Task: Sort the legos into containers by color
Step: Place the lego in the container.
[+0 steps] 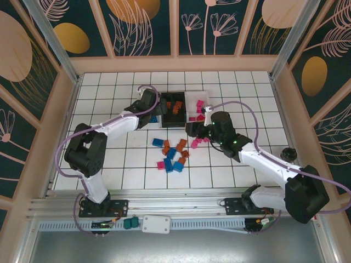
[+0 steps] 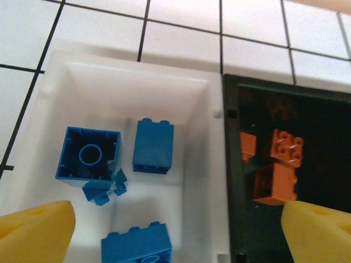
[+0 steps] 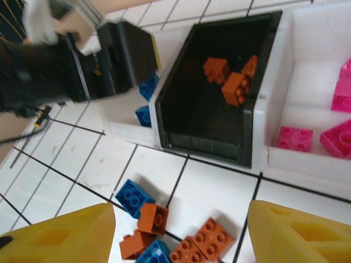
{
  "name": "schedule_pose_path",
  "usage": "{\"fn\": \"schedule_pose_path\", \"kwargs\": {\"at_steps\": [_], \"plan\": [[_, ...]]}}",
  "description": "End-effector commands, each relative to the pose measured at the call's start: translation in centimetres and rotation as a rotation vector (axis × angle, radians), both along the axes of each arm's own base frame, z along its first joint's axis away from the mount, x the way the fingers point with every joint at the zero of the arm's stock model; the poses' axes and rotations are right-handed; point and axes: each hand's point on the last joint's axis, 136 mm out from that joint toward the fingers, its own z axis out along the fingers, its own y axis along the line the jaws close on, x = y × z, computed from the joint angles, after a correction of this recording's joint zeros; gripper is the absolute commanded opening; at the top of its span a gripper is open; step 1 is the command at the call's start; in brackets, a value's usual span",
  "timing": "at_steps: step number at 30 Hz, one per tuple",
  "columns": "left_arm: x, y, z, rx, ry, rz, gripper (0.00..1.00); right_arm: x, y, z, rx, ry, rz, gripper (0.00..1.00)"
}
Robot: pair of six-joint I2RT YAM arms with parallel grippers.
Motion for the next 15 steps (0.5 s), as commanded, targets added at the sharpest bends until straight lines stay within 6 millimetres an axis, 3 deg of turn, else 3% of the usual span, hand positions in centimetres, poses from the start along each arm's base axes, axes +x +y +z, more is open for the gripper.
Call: {"fn": "schedule_pose_path", "kwargs": {"at_steps": [1,4,8,15], "plan": [[-0.7,-0.6,7.5,-0.127,-0.138,-0.031,0.99,-0.9,-1.1,-1.9,-0.027,0.048,-0.025,0.66],[-2.6,-0.8,10.3,-0.230,-0.185,-0.064,0.99,-1.2,-2.5,-3.9,-0.065,0.088,-0.075,0.66],[-5.9,-0.2,10.7,-0.340,-0.203,-0.092,0.99,-1.1,-5.0,-6.8,-0.095,0.159,-0.164,0.64],[-11.1,2.4,5.9,-0.395,-0.141,-0.061,0.99,-2.0,-5.9,-9.5,-0.065,0.244,-0.225,0.63]]}}
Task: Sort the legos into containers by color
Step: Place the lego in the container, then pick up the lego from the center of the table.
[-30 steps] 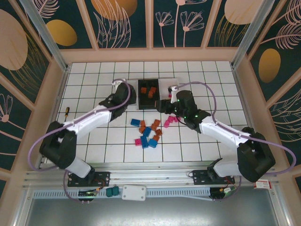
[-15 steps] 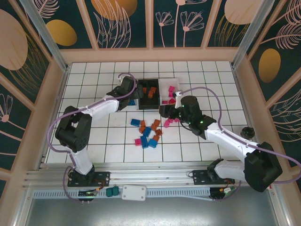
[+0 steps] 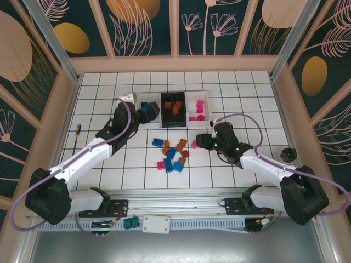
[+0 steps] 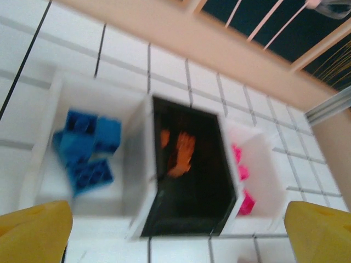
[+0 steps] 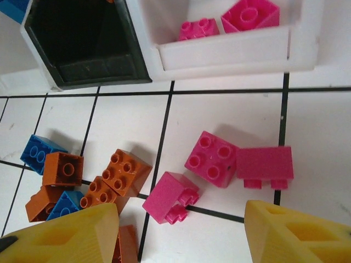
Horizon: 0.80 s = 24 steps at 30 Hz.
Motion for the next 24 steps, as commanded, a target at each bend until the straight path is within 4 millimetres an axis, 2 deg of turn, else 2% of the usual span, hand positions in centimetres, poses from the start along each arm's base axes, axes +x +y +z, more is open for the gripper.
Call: {"fn": "schedule_pose_path", "kwargs": {"at_steps": [1,4,6,7,10,14,19,24], "plan": [[-2.2,0.6,-1.8,-0.068,0.026,0.001,0.99,-0.1,-1.1,-0.9,0.031,0.019,-0.093,0.63],[-3.7,1.5,-3.4,-0.078,0.045,0.011,0.99,0.4,-1.8,-0.4,0.042,-0.015,-0.136,0.64],[-4.4,1.7,-4.2,-0.087,0.057,0.005,0.99,0.9,-1.7,-0.3,0.039,-0.020,-0.135,0.64],[-4.7,1.7,-4.6,-0.088,0.065,0.002,0.99,1.8,-2.5,-0.4,0.035,-0.021,-0.167,0.64],[-5.0,1.9,-5.4,-0.079,0.086,0.002,0.99,3.3,-2.6,-0.6,0.030,-0.023,-0.176,0.64],[-5.4,2.1,-6.0,-0.073,0.095,0.004,0.99,4.8,-2.4,-1.7,-0.009,-0.005,-0.164,0.65],[-5.7,2.7,-6.5,-0.053,0.104,0.021,0.99,5.4,-2.4,-3.3,-0.044,0.020,-0.156,0.67],[-5.8,2.7,-6.8,-0.049,0.113,0.019,0.99,5.8,-2.6,-4.4,-0.030,0.046,-0.152,0.60]]}}
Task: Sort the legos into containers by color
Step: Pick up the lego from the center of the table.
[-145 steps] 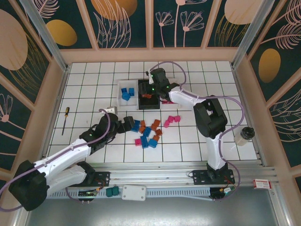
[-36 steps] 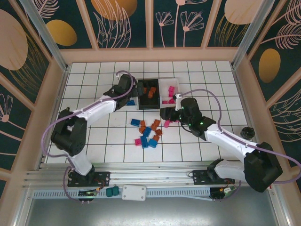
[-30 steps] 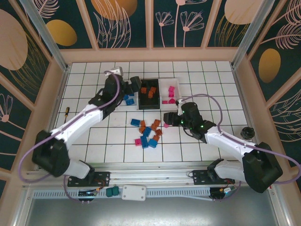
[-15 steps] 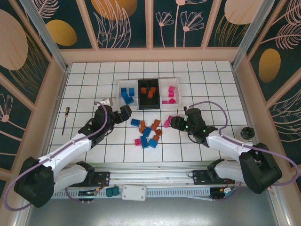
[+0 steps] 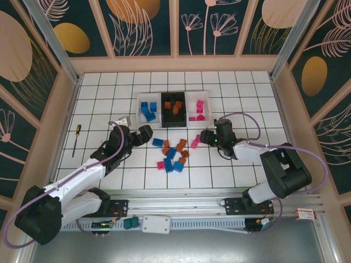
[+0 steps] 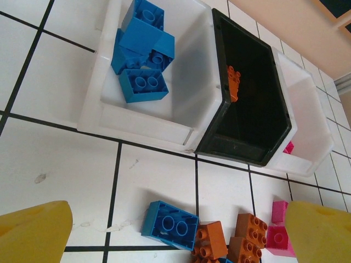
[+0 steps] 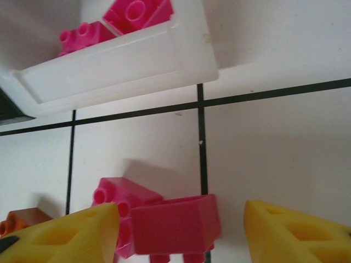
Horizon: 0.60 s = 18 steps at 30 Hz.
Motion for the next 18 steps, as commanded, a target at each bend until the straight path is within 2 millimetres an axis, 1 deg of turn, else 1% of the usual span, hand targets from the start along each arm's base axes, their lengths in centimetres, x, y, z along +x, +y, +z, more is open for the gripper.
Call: {"fn": "schedule_pose_path", "kwargs": {"at_steps": [1,4,6,10,12,13,16,18], "plan": [[-0.1,0.1,-0.2,-0.006,0.002,0.011,0.99,1.4,0.4,0.7,0.018,-0.039,0.014,0.60],[0.0,0.2,-0.4,0.002,0.009,0.015,0.99,1.2,0.5,0.3,0.026,-0.031,0.027,0.57],[0.0,0.2,-0.6,0.009,0.015,0.015,0.99,1.0,0.6,0.4,0.036,-0.033,0.036,0.52],[0.0,0.2,-0.9,0.017,0.024,0.016,0.99,0.4,0.7,1.1,0.057,-0.046,0.057,0.38],[0.0,0.3,-1.0,0.016,0.027,0.017,0.99,0.2,0.7,2.1,0.064,-0.064,0.067,0.32],[-0.1,0.3,-1.1,0.017,0.031,0.017,0.99,0.1,0.7,2.9,0.067,-0.082,0.071,0.30],[-0.4,0.5,-1.2,0.013,0.029,0.019,0.99,-0.1,0.9,5.9,0.082,-0.146,0.096,0.27],[-0.7,0.7,-1.2,0.010,0.026,0.021,0.99,0.5,1.4,8.3,0.098,-0.195,0.113,0.27]]}}
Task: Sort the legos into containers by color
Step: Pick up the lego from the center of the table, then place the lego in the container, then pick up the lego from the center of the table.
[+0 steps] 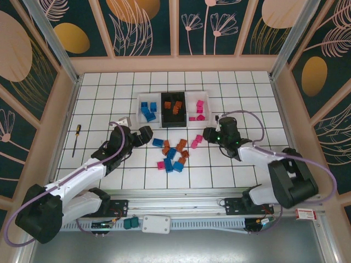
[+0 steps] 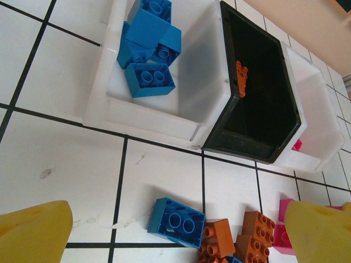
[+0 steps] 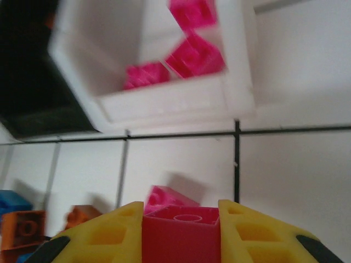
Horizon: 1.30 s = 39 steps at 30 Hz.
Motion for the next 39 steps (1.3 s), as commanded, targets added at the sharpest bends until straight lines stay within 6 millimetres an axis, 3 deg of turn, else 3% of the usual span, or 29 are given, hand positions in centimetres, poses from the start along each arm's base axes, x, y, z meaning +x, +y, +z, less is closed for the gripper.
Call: {"fn": "schedule_pose_path", "kwargs": {"at_steps": [1,5,12,15,19,24,30,35,39], "plan": [[-0.6,0.5,-0.5,-0.005,0.005,0.018,0.99,1.0,0.8,4.1,0.016,-0.085,0.043,0.27],[-1.1,0.7,-0.9,-0.017,0.016,0.022,0.99,4.9,1.8,6.0,-0.010,-0.129,0.024,0.29],[-1.8,1.2,-1.4,-0.017,0.033,0.034,0.99,12.9,4.3,4.7,-0.036,-0.135,0.002,0.31],[-2.0,1.6,-1.2,-0.012,0.027,0.043,0.99,14.9,6.0,4.6,-0.002,-0.134,0.033,0.34],[-2.1,1.8,-1.1,-0.007,0.024,0.048,0.99,16.1,7.1,5.0,0.020,-0.131,0.056,0.43],[-2.1,1.6,-1.3,-0.005,0.030,0.041,0.99,14.6,6.4,6.0,0.017,-0.140,0.051,0.55],[-1.8,1.2,-1.5,-0.009,0.033,0.028,0.99,9.6,5.0,6.0,0.014,-0.130,0.058,0.58],[-1.6,1.0,-1.9,-0.005,0.043,0.025,0.99,3.6,5.1,3.4,-0.049,-0.083,0.089,0.59],[-1.6,0.9,-2.4,-0.002,0.059,0.024,0.99,0.0,4.3,0.6,-0.110,-0.026,0.056,0.59]]}}
